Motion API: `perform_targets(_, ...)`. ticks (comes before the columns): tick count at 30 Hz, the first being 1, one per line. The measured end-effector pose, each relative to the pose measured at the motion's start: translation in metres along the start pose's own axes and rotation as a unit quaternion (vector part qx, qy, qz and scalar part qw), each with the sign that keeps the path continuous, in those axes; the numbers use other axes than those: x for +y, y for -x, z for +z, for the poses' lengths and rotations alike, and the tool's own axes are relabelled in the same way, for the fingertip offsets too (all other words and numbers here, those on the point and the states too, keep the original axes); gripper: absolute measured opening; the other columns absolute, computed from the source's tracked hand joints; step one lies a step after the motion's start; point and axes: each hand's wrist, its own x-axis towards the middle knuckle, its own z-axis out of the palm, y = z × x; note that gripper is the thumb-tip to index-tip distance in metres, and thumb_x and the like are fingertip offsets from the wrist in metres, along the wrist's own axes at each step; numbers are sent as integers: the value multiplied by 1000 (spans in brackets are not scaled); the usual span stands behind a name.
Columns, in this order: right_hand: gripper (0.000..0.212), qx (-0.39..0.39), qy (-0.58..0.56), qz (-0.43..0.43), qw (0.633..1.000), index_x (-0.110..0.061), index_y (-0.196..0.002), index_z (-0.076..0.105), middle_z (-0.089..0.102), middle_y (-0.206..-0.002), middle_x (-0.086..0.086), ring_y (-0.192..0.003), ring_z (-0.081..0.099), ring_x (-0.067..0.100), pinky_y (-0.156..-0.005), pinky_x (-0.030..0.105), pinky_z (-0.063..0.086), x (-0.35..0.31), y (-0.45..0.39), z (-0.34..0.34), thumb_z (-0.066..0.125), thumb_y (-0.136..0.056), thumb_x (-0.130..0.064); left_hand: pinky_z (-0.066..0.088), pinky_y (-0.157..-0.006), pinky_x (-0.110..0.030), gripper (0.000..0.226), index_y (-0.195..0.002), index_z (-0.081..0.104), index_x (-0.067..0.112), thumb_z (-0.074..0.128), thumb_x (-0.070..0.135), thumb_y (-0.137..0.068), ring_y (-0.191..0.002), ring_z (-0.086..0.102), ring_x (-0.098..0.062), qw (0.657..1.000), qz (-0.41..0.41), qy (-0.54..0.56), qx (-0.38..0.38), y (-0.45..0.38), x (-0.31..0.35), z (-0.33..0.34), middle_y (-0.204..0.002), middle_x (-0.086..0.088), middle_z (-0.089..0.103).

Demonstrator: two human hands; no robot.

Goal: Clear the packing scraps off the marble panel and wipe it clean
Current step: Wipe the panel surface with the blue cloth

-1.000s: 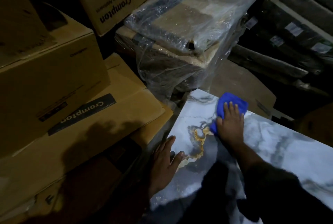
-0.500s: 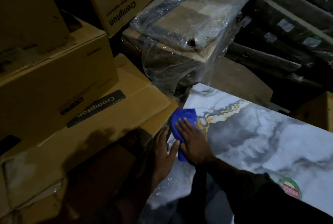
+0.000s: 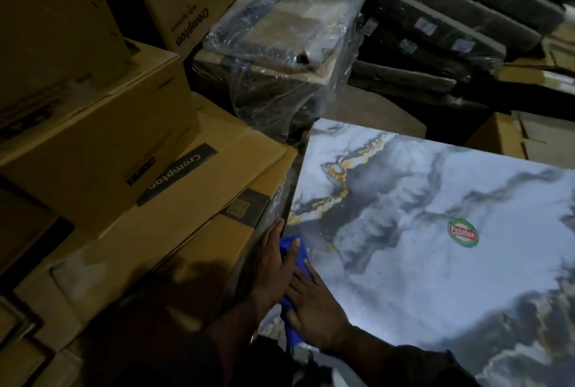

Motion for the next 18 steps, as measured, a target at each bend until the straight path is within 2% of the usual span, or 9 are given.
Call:
perform_targets(2, 68, -14, 18, 23, 999, -24, -150, 45, 42, -159, -4, -156, 15, 17, -125, 48, 7, -12, 8, 3, 56, -83, -32, 26, -116, -23, 74, -159, 28, 28, 43, 60, -93, -150, 26, -10, 1000, 1, -13, -14, 12, -4, -3, -166, 9, 25)
perform_targets(7, 68, -36, 35, 71, 996, -23, -149, 47, 40, -160, 0, -157, 9, 17, -125, 48, 3, -32, 27, 9, 55, -82, -34, 22, -115, -20, 78, -160, 24, 30, 40, 65, -92, -151, 23, -9, 996, 18, -54, -70, 33, -15, -3, -167, 11, 22)
perform_targets(11, 73, -11, 35, 104, 994, -24, -150, 44, 36, -162, 0, -156, 12, 17, -125, 46, 7, -42, 43, 8, 55, -79, -33, 20, -119, -22, 74, -161, 24, 24, 44, 57, -98, -153, 21, -10, 990, 42, -96, -95, 36, -19, 3, -168, 9, 20)
perform_targets(15, 79, 18, 36, 197, 980, -24, -158, 32, 20, -168, -2, -157, 11, 17, -123, 45, 10, -35, 75, 6, 54, -84, -35, 17, -126, -31, 79, -161, 24, 23, 35, 65, -95, -155, 16, -10, 978, 72, -157, -119, 31, -20, 23, -169, 6, 19)
perform_targets(18, 76, 38, 66, 283, 956, -21, -157, 35, 25, -167, 2, -154, 22, 23, -118, 47, 21, -12, 102, -1, 52, -85, -39, 14, -127, -34, 75, -162, 20, 22, 42, 59, -101, -157, 12, -13, 963, 85, -214, -140, 21, -23, 41, -171, 2, 16)
